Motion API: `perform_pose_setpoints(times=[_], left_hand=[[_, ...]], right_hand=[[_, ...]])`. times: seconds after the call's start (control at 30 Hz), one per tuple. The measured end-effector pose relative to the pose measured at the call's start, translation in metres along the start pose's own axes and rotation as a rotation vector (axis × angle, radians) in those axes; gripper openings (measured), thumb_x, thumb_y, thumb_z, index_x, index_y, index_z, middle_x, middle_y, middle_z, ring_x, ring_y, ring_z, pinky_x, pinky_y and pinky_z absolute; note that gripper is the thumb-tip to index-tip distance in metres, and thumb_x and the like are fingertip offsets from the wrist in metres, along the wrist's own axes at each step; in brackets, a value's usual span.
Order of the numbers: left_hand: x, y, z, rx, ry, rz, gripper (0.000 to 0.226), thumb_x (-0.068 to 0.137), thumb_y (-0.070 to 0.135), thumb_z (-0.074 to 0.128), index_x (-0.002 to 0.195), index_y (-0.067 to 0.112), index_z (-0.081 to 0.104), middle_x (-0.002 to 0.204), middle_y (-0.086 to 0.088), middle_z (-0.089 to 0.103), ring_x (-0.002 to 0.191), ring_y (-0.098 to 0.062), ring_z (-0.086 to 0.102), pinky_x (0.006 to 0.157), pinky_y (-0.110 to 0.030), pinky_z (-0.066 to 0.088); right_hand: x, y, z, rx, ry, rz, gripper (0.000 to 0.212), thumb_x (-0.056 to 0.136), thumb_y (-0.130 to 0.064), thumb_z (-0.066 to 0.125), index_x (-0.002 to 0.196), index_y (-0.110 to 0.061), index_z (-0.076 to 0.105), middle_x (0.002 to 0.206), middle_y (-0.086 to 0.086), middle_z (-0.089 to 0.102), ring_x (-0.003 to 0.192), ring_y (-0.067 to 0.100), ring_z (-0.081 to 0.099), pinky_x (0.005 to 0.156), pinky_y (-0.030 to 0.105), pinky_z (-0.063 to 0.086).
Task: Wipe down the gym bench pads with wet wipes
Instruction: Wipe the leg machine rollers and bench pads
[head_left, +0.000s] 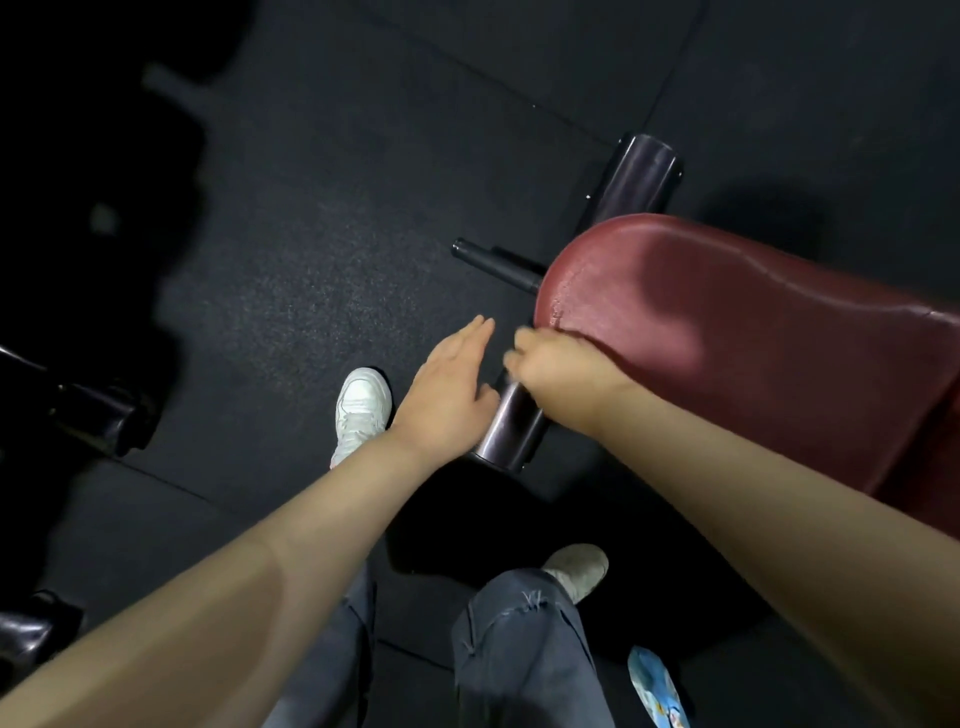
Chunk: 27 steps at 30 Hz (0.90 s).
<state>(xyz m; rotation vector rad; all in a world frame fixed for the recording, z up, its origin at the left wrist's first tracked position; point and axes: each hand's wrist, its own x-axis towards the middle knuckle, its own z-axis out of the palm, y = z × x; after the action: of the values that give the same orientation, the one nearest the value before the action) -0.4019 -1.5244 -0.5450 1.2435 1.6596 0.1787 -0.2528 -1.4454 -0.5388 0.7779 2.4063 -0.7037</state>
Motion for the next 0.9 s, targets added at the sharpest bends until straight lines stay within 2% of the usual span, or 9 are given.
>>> perform_pose_setpoints(times=[0.03, 0.1, 0.23, 0.3, 0.4, 0.47, 0.57, 0.77, 0.9], left_hand=[[0.002, -0.002, -0.003, 0.013, -0.008, 0.004, 0.073, 0.090, 0.005, 0.051, 0.156, 0.015, 0.021, 0.164, -0.002, 0.020, 0.150, -0.017, 0.015, 0.123, -0.037, 0.016], [0.007, -0.007, -0.008, 0.031, -0.020, 0.002, 0.074, 0.090, 0.006, 0.051, 0.157, 0.015, 0.020, 0.164, -0.002, 0.020, 0.151, -0.017, 0.014, 0.123, -0.038, 0.016], [0.012, -0.011, -0.011, 0.045, -0.014, 0.003, 0.074, 0.090, 0.007, 0.050, 0.157, 0.016, 0.020, 0.164, -0.001, 0.019, 0.150, -0.017, 0.015, 0.123, -0.036, 0.015], [0.010, -0.011, -0.012, 0.034, -0.015, 0.002, 0.074, 0.089, 0.006, 0.050, 0.157, 0.016, 0.021, 0.164, -0.001, 0.020, 0.150, -0.017, 0.015, 0.123, -0.035, 0.016], [0.003, -0.009, -0.013, 0.022, -0.026, 0.004, 0.074, 0.090, 0.006, 0.050, 0.157, 0.017, 0.021, 0.164, 0.000, 0.021, 0.150, -0.016, 0.015, 0.123, -0.037, 0.016], [-0.001, -0.004, -0.012, 0.013, -0.039, 0.008, 0.073, 0.090, 0.006, 0.050, 0.157, 0.017, 0.021, 0.164, 0.000, 0.020, 0.150, -0.015, 0.014, 0.123, -0.036, 0.015], [-0.006, 0.004, -0.012, 0.001, -0.036, 0.030, 0.073, 0.091, 0.006, 0.049, 0.157, 0.016, 0.021, 0.164, 0.000, 0.020, 0.150, -0.014, 0.014, 0.123, -0.033, 0.013], [-0.013, 0.016, -0.013, 0.012, -0.053, 0.069, 0.073, 0.092, 0.009, 0.048, 0.158, 0.018, 0.018, 0.165, 0.002, 0.017, 0.150, -0.012, 0.011, 0.122, -0.025, 0.009], [-0.024, 0.032, -0.015, 0.042, -0.081, 0.062, 0.073, 0.092, 0.010, 0.048, 0.158, 0.018, 0.018, 0.165, 0.002, 0.017, 0.151, -0.014, 0.012, 0.123, -0.030, 0.011]], right_hand=[[-0.005, -0.002, 0.005, -0.066, -0.051, -0.062, 0.029, 0.087, 0.001, 0.049, 0.115, -0.007, 0.054, 0.118, 0.011, 0.047, 0.104, 0.028, 0.054, 0.079, 0.038, 0.051], [0.007, 0.005, -0.002, -0.154, -0.013, -0.058, 0.026, 0.089, 0.000, 0.050, 0.114, -0.007, 0.055, 0.114, 0.010, 0.048, 0.102, 0.027, 0.054, 0.075, 0.038, 0.049], [0.064, 0.036, -0.039, -0.191, 0.154, 0.265, 0.020, 0.092, -0.001, 0.052, 0.109, -0.001, 0.062, 0.112, 0.016, 0.053, 0.102, 0.035, 0.058, 0.076, 0.041, 0.050], [0.074, 0.064, -0.056, -0.132, 0.170, 0.437, 0.022, 0.087, 0.003, 0.055, 0.106, 0.003, 0.064, 0.111, 0.021, 0.056, 0.102, 0.040, 0.061, 0.079, 0.042, 0.052], [0.073, 0.093, -0.070, -0.047, 0.133, 0.589, 0.021, 0.086, -0.004, 0.059, 0.105, 0.002, 0.065, 0.105, 0.023, 0.063, 0.098, 0.040, 0.063, 0.070, 0.035, 0.046], [0.065, 0.099, -0.072, 0.021, 0.123, 0.631, 0.022, 0.088, -0.009, 0.058, 0.106, 0.004, 0.064, 0.100, 0.024, 0.065, 0.096, 0.040, 0.062, 0.071, 0.034, 0.045], [0.045, 0.114, -0.071, 0.171, 0.273, 0.722, 0.022, 0.089, -0.009, 0.055, 0.105, 0.005, 0.064, 0.105, 0.027, 0.063, 0.100, 0.042, 0.060, 0.077, 0.035, 0.045], [-0.012, 0.138, -0.068, 0.108, 0.288, 0.815, 0.034, 0.082, -0.015, 0.071, 0.104, 0.010, 0.063, 0.109, 0.034, 0.057, 0.101, 0.048, 0.057, 0.086, 0.045, 0.047], [-0.040, 0.121, -0.061, 0.083, 0.265, 0.766, 0.031, 0.079, -0.003, 0.067, 0.109, 0.005, 0.062, 0.111, 0.028, 0.054, 0.098, 0.047, 0.058, 0.085, 0.046, 0.048]])
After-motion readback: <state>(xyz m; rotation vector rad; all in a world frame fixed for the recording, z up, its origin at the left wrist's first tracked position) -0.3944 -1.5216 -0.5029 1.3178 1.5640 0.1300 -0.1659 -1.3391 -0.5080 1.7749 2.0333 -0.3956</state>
